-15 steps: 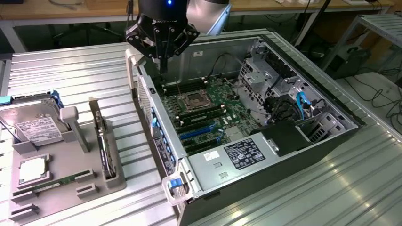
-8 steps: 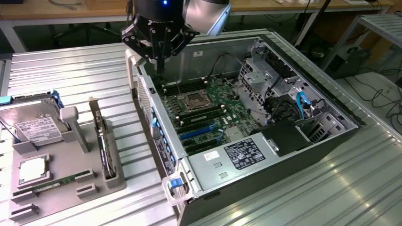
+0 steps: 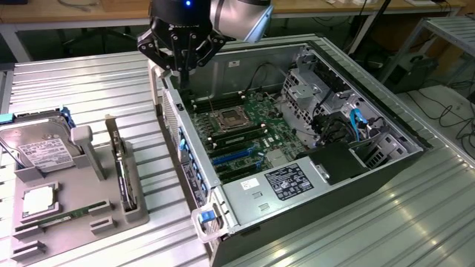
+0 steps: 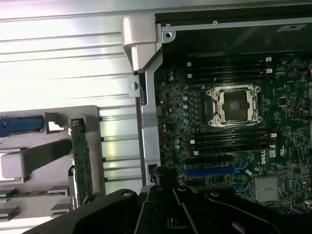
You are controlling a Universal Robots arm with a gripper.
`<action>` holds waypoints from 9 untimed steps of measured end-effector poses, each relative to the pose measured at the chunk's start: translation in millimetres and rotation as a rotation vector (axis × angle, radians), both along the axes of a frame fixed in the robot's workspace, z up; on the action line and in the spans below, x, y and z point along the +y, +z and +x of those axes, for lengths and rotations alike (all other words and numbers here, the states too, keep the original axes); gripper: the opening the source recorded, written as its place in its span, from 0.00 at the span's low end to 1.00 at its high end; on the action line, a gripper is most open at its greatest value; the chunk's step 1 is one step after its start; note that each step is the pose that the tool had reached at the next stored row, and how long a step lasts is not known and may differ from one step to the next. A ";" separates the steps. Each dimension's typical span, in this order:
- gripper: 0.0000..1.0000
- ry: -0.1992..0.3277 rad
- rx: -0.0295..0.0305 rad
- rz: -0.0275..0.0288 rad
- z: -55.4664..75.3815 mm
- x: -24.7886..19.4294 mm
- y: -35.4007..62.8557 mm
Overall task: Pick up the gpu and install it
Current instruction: 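Reach for the gpu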
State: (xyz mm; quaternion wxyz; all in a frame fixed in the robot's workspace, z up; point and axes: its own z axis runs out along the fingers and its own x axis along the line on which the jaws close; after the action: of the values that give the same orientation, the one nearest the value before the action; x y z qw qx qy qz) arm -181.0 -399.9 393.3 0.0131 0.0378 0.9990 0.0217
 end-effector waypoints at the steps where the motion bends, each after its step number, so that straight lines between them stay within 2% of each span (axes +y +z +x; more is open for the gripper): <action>1: 0.11 0.000 0.0000 -0.0001 -0.6 -0.1 0.0; 9: 0.11 0.000 0.0000 -0.0001 -8.2 -1.1 0.0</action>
State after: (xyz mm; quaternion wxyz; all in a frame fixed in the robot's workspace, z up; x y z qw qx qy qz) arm -189.3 -401.0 393.3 0.0131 0.0379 0.9990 0.0217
